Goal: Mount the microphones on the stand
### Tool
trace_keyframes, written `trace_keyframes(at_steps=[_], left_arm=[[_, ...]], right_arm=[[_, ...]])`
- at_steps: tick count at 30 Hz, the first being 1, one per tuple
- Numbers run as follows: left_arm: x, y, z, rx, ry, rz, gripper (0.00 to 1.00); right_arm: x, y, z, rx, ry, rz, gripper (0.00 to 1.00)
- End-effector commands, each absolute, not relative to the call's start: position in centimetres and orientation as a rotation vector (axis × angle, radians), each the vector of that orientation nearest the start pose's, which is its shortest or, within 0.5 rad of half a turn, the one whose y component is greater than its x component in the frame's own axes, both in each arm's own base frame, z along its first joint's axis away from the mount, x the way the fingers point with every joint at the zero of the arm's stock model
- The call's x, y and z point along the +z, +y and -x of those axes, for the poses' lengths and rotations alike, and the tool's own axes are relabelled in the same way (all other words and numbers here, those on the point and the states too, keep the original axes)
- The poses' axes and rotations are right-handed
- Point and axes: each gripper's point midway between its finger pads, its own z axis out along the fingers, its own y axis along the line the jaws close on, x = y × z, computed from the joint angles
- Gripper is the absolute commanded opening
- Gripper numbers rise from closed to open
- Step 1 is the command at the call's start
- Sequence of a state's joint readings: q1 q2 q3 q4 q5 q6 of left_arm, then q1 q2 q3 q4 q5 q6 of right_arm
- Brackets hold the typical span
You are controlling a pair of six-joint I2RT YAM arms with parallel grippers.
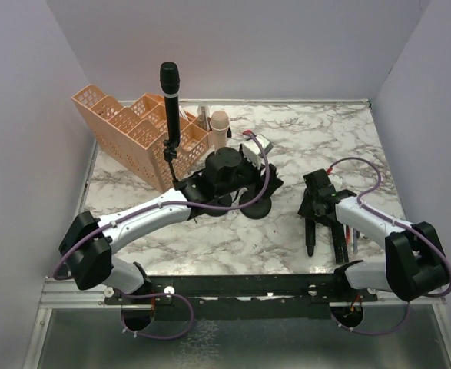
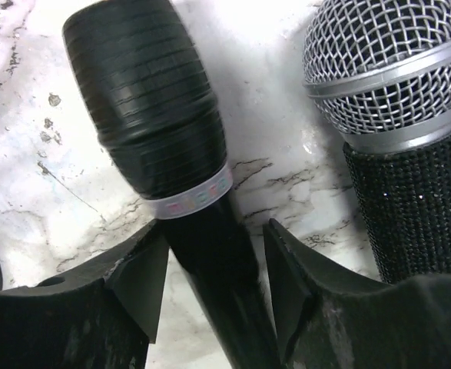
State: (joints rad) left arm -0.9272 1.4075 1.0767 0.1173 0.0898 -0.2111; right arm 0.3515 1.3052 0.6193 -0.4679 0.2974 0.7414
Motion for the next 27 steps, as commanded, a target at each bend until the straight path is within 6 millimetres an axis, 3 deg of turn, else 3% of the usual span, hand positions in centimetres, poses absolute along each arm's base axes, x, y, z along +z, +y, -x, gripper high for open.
trace_keyframes(at_steps=[1,7,11,16,22,27], left_arm=[[25.5,-39.2,-27.3,-0.789,1.755,-0.730,0.76],[22.6,-38.7,-29.0,-0.631,1.862,-0.744,0.76],[21.0,-37.6,-29.4,-0.537,1.907,-0.764,0.76],[19.6,-36.9,-29.0,-0.498,1.939,-0.819,0.78],[18.6,-36.5,-28.1,-0.502,1.941,-0.895,0.79],[19.2,-36.3,-27.8,-0.527,1.920,-0.876,0.79]], right_arm=[[1.2,7.6,-24.8,0.046,2.603,-0.534,0.51],[2.1,7.3,-25.8,0.026,2.568,-0.491,0.28],[4.8,8.0,-27.8,0.092,2.473,-0.443,0.16],[10.4,9.2,-31.0,0.195,2.309,-0.391,0.01],[19.5,11.4,-33.9,0.382,2.032,-0.269,0.00],[27.7,12.2,-34.3,0.498,1.752,-0.186,0.00]])
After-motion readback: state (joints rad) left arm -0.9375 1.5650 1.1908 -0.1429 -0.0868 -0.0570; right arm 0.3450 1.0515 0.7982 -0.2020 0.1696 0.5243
